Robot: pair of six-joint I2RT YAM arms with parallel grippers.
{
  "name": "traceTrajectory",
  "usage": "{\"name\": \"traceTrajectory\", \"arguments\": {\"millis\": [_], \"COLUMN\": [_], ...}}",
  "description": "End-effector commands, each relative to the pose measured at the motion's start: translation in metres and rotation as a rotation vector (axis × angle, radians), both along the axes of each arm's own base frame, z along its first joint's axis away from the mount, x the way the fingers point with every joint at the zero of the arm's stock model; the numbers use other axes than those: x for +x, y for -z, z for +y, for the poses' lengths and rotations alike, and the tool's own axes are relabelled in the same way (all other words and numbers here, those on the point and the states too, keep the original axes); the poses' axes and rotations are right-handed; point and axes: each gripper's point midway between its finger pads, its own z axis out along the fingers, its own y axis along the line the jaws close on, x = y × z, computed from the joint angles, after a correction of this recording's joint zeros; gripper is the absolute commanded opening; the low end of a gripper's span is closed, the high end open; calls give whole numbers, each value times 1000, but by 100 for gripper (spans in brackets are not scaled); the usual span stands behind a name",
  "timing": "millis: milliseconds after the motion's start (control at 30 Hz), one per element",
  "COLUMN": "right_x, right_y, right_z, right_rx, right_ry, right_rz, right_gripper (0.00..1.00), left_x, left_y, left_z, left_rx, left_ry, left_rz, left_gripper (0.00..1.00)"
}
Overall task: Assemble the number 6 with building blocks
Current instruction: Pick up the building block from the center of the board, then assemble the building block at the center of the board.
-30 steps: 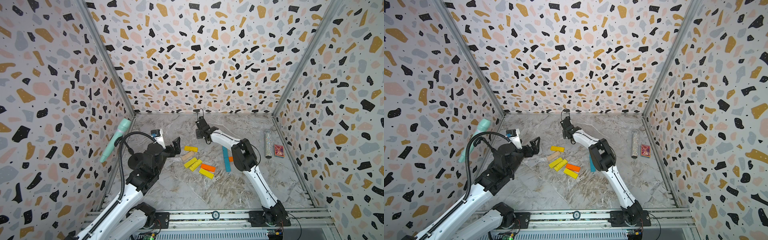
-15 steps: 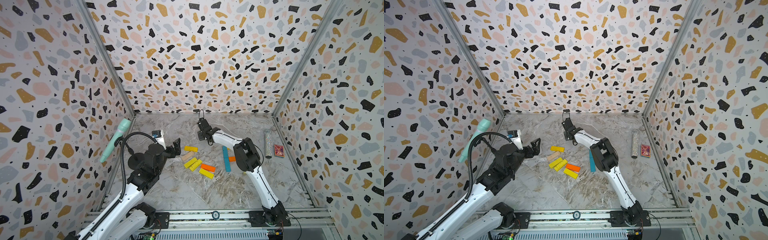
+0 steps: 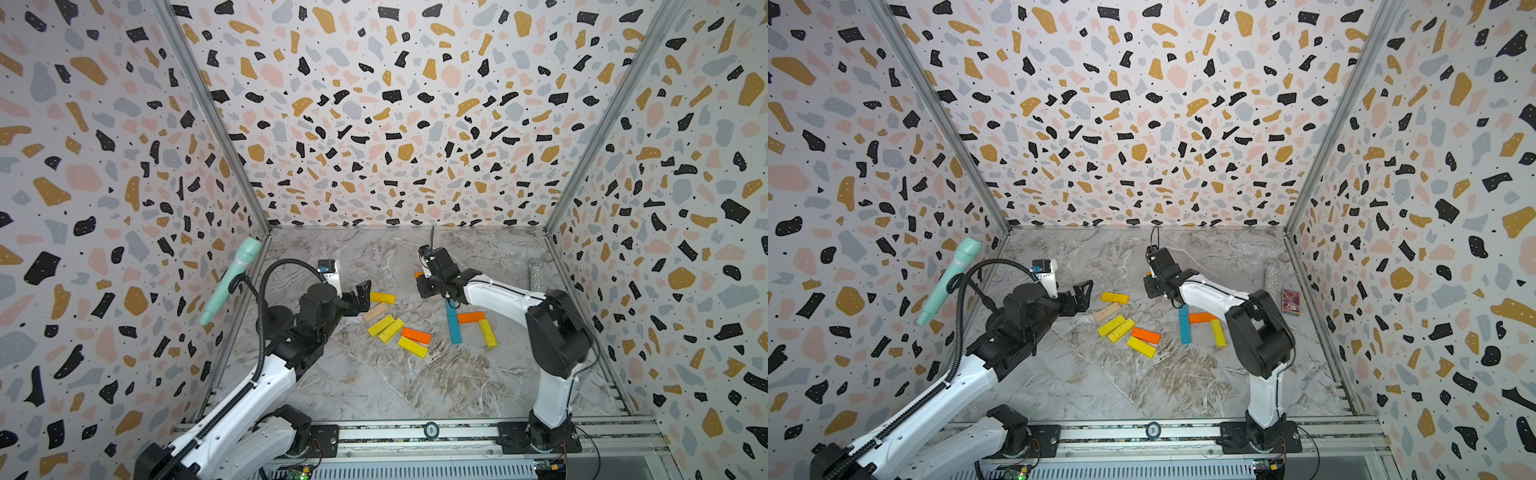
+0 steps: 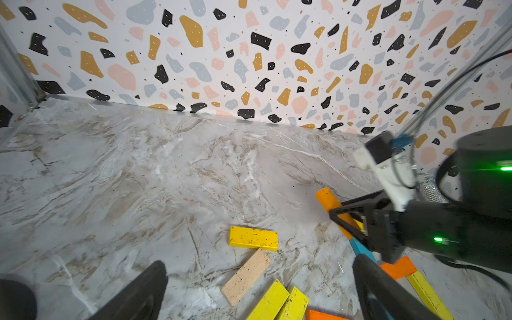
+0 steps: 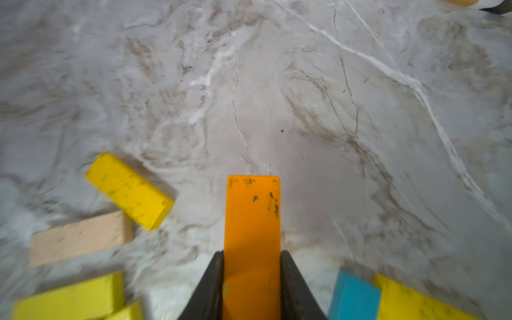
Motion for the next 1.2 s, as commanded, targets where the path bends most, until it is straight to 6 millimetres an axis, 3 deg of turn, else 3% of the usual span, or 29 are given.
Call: {"name": "traceTrajectory", "arguments": {"millis": [0, 300, 500, 767, 933, 1167], "right_x": [-35, -152, -202, -233, -237, -243], "right_y": [-25, 12, 43, 89, 101, 110], "right_z": [-17, -86, -124, -145, -155, -154], "right_rx": [82, 72, 83, 118, 121, 114], "right_ry": [38, 279, 457, 554, 593, 589], "right_rz": [-4, 157, 264, 360, 357, 411], "right_gripper": [22, 23, 23, 23, 26, 53], "left_x": [6, 1, -9, -21, -24, -28], "left_y": [-14, 15, 23, 33, 37, 47], "left_z": [-22, -52, -64, -71, -69, -67], "left_rx": [-38, -76, -89, -79, -70, -64], "left_ry": [104, 245, 305, 344, 344, 340], "left_rz": [-36, 36, 63, 82, 89, 109], "left_gripper": [99, 99, 99, 99, 99, 99]}}
